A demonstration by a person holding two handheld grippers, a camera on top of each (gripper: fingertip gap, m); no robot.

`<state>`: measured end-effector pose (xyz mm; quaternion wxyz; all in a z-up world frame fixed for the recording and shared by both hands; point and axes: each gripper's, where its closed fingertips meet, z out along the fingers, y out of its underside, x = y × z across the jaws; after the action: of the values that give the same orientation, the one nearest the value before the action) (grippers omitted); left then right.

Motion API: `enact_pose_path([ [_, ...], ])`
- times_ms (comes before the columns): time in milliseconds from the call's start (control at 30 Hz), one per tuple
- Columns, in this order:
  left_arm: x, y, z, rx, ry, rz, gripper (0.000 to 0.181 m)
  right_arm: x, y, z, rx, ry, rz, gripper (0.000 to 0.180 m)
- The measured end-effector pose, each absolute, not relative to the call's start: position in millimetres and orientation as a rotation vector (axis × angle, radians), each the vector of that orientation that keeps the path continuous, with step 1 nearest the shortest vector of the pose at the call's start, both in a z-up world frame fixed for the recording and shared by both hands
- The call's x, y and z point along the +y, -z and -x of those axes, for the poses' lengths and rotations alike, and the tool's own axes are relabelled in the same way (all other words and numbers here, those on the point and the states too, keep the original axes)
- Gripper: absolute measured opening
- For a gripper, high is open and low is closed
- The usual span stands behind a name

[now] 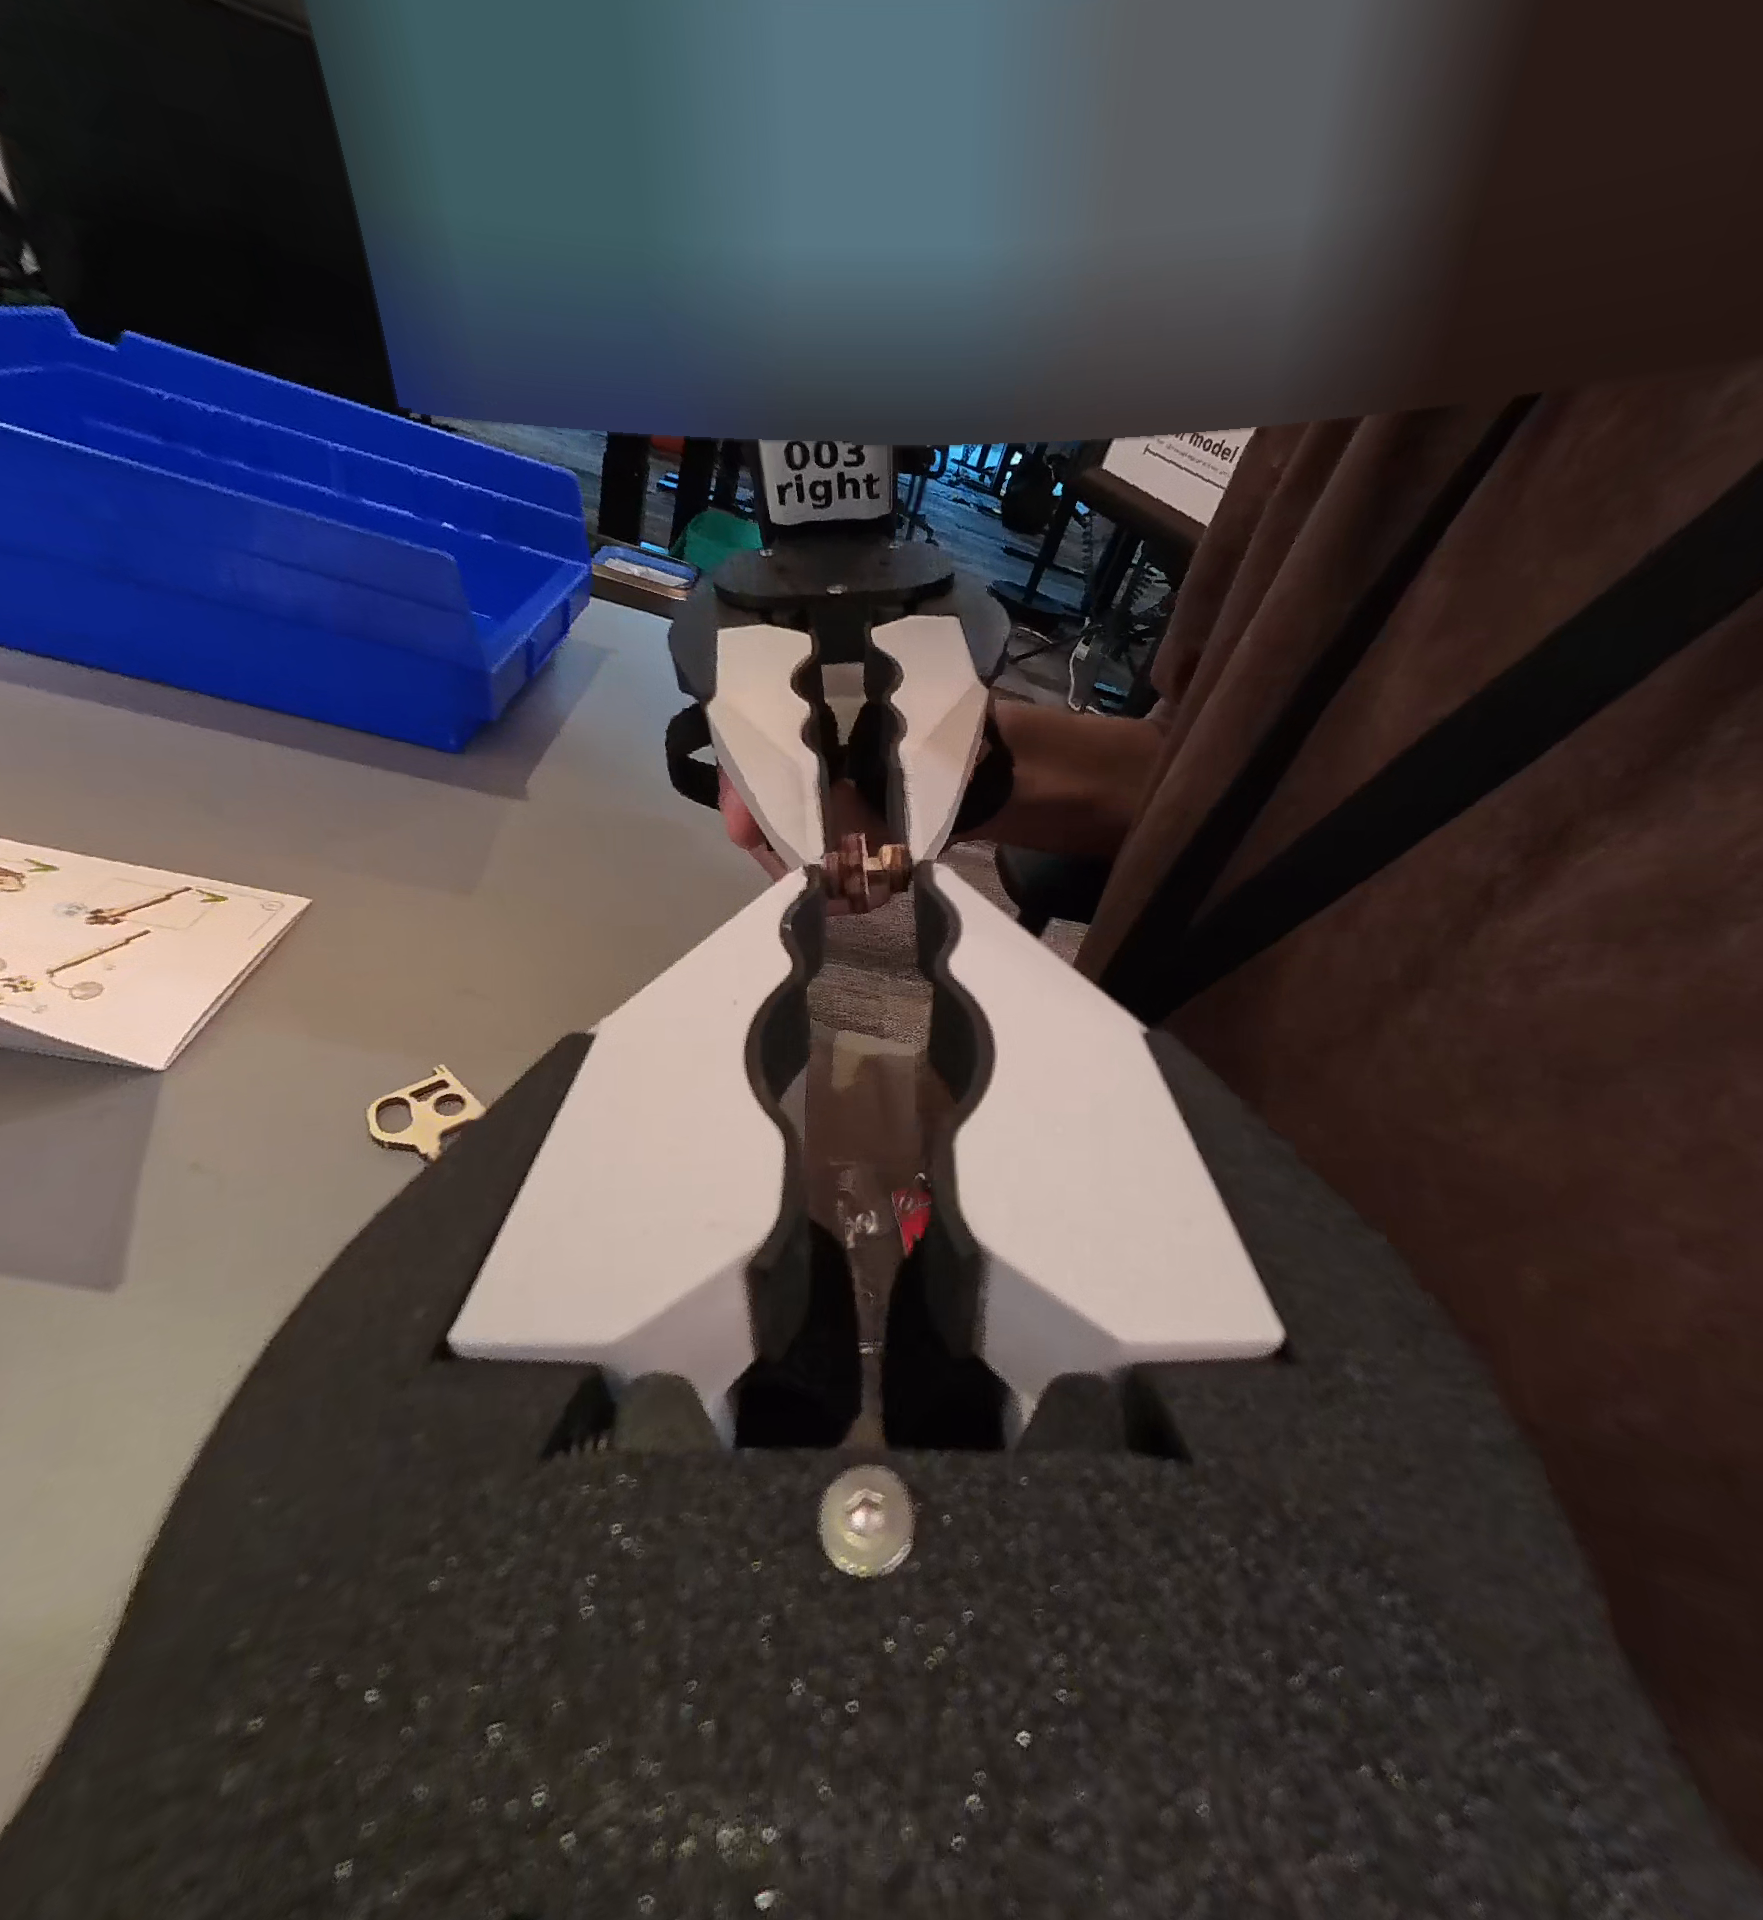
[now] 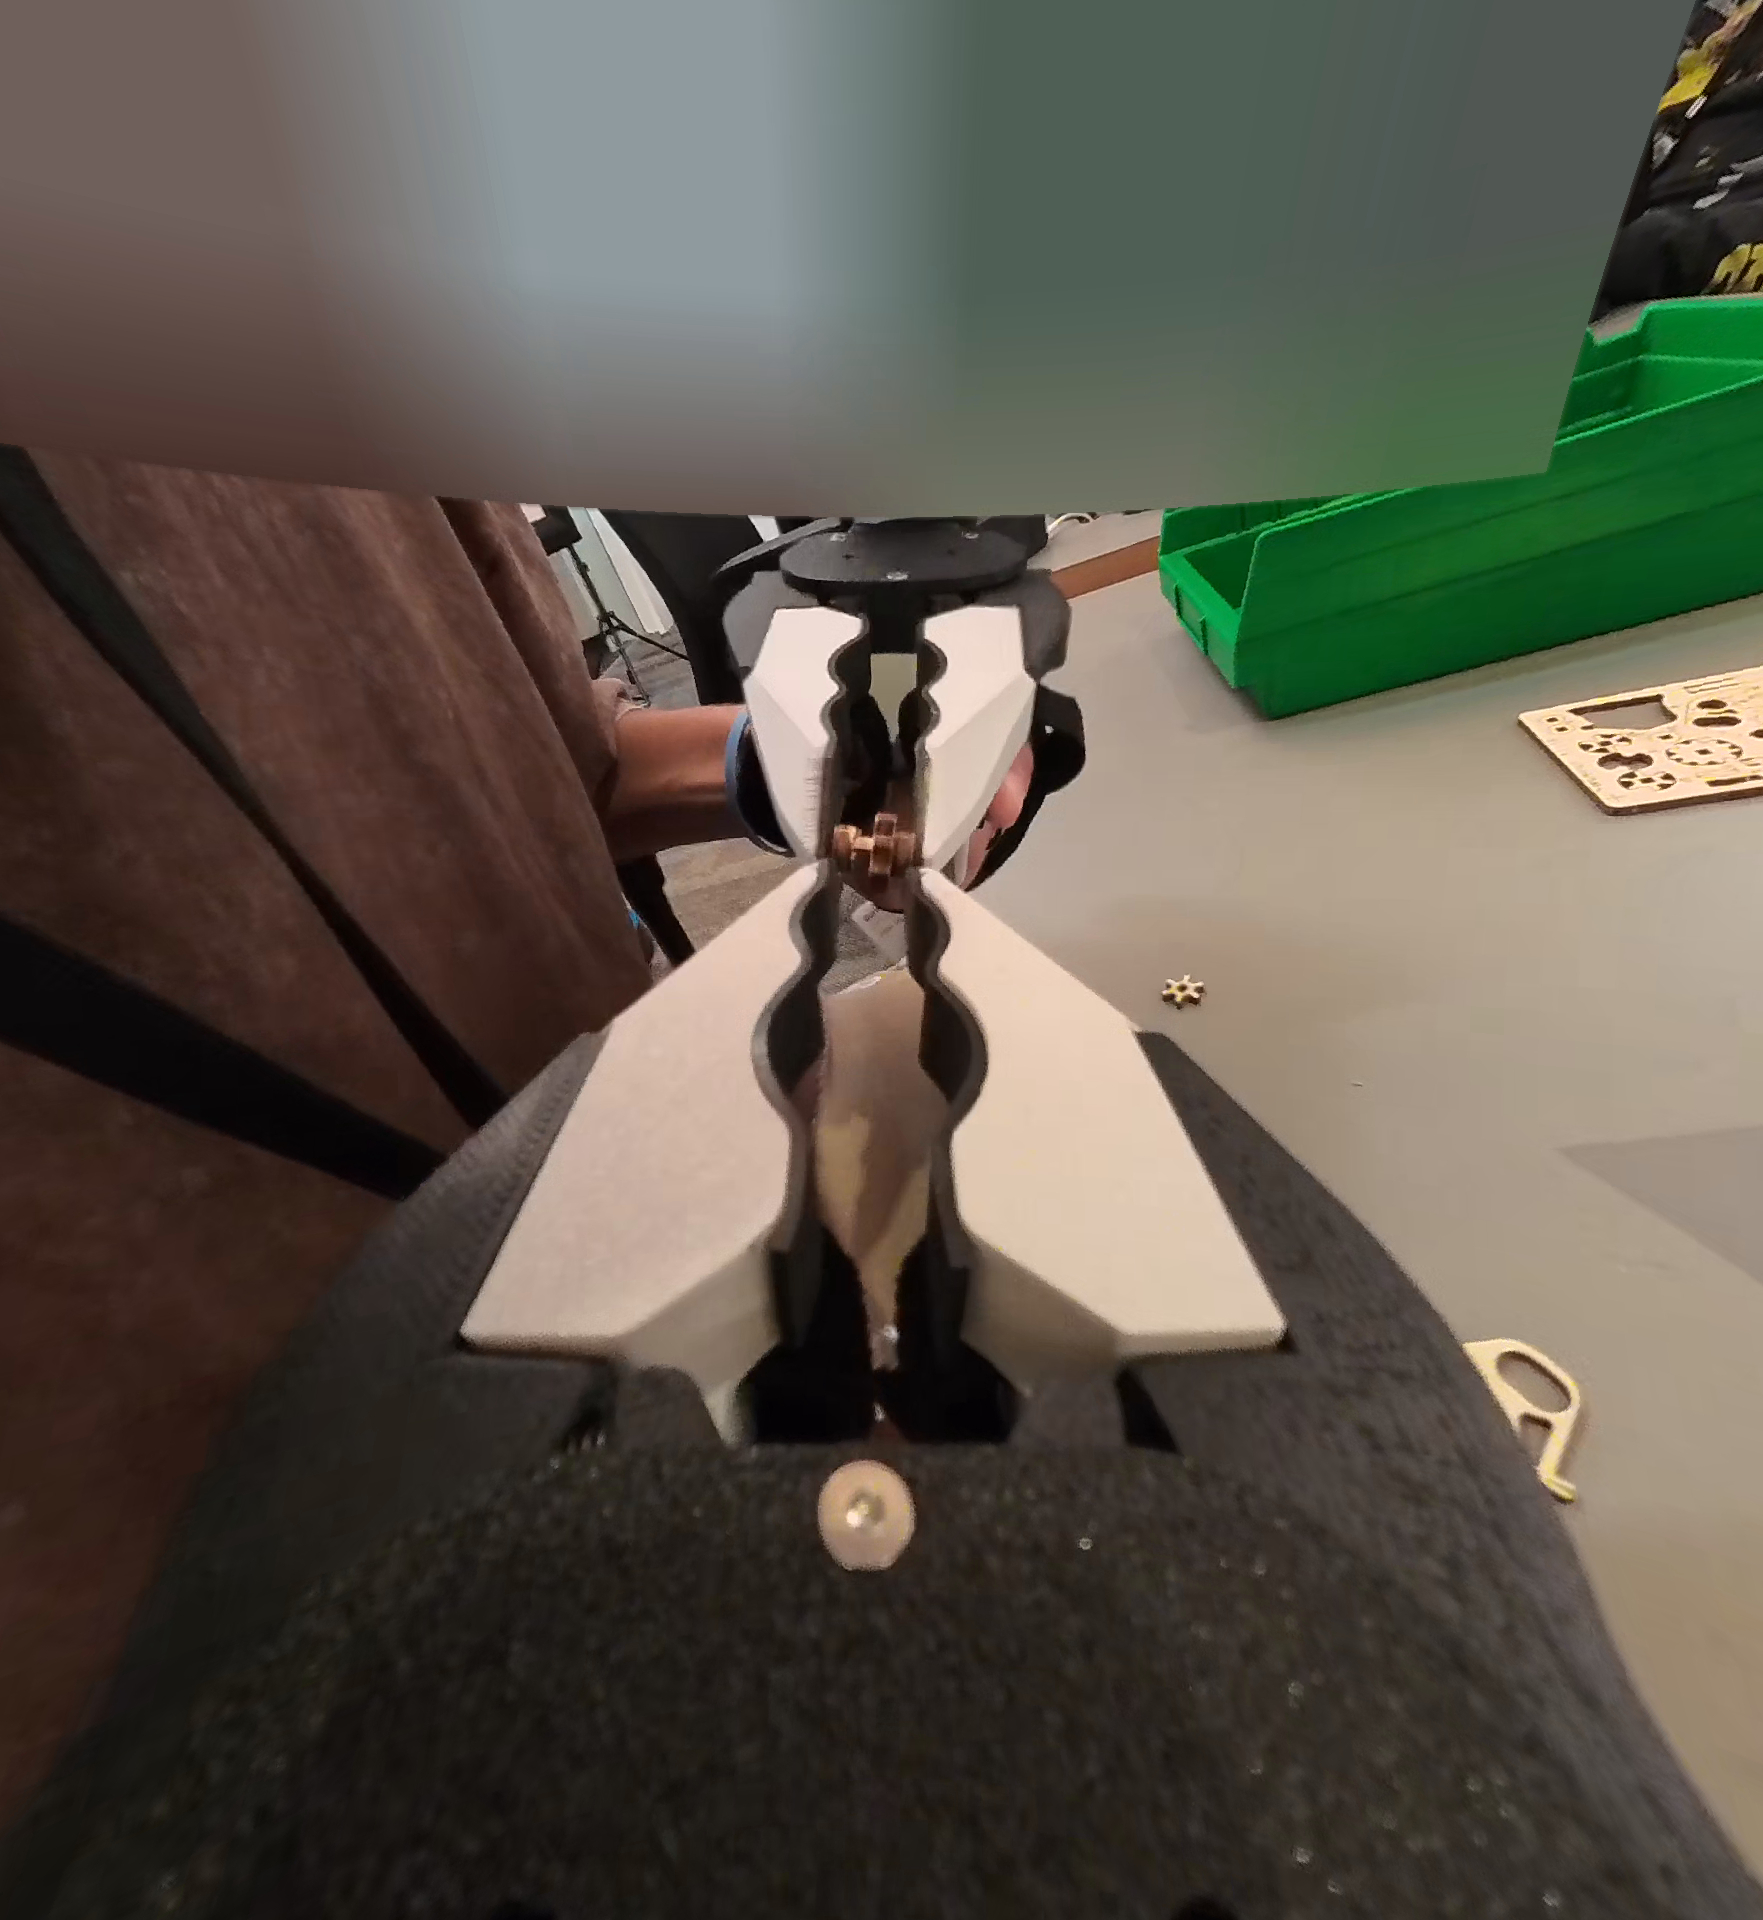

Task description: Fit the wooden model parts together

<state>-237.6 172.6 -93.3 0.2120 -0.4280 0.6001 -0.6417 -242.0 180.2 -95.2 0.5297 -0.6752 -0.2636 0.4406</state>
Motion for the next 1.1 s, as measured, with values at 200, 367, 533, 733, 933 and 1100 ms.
enact_pose_path([
  [200,172,96,238,1.695,1.747,1.191,0.000,183,102,241,-0.622,-1.037,1.647,0.000],
  [367,188,112,231,1.663,1.700,1.327,0.000,195,125,229,-0.553,-0.960,1.778,0.000],
  [533,204,133,229,1.667,1.547,1.430,0.000,203,141,223,-0.515,-0.909,1.860,0.000],
  [733,279,151,236,1.512,1.163,1.650,0.005,211,143,211,-0.425,-0.896,1.874,0.000],
  [933,410,196,307,1.222,0.507,1.990,0.023,218,147,197,-0.316,-0.905,1.905,0.000],
  [1100,454,221,315,1.237,0.336,2.079,0.032,219,150,196,-0.311,-0.897,1.917,0.000],
])
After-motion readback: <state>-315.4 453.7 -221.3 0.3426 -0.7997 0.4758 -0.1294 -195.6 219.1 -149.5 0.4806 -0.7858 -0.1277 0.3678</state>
